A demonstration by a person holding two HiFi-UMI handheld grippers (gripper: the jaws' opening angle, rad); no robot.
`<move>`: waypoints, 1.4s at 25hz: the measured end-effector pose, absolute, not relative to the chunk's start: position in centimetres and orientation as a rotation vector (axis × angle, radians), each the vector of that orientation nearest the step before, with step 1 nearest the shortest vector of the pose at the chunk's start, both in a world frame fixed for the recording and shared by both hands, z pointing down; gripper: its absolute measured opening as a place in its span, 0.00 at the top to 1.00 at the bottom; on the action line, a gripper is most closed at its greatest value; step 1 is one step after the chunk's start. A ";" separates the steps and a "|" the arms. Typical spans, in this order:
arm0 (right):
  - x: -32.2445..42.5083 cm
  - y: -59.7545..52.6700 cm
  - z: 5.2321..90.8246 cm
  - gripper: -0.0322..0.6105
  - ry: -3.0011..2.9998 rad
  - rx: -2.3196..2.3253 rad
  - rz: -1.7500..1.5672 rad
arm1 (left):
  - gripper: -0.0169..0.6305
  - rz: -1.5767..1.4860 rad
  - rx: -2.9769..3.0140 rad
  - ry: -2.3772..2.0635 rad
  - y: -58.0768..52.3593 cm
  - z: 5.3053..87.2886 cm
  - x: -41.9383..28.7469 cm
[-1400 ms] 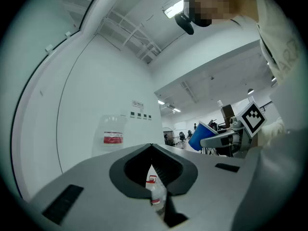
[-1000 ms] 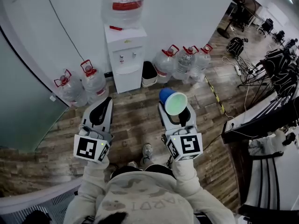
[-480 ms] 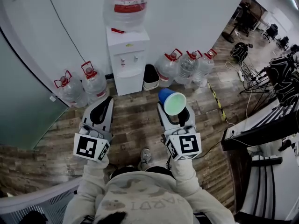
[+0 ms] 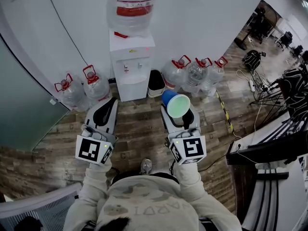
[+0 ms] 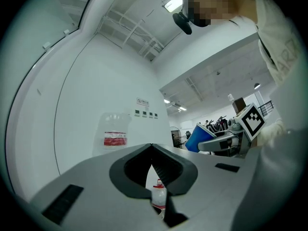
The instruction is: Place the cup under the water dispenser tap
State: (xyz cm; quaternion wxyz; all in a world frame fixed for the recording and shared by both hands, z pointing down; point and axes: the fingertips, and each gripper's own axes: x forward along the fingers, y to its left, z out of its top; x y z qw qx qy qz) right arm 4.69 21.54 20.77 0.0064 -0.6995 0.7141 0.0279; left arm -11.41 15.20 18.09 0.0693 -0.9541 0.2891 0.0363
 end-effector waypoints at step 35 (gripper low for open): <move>11.8 1.7 22.1 0.51 2.252 -2.147 0.033 | 0.97 0.098 -2.868 0.868 -4.0 18.6 -3.6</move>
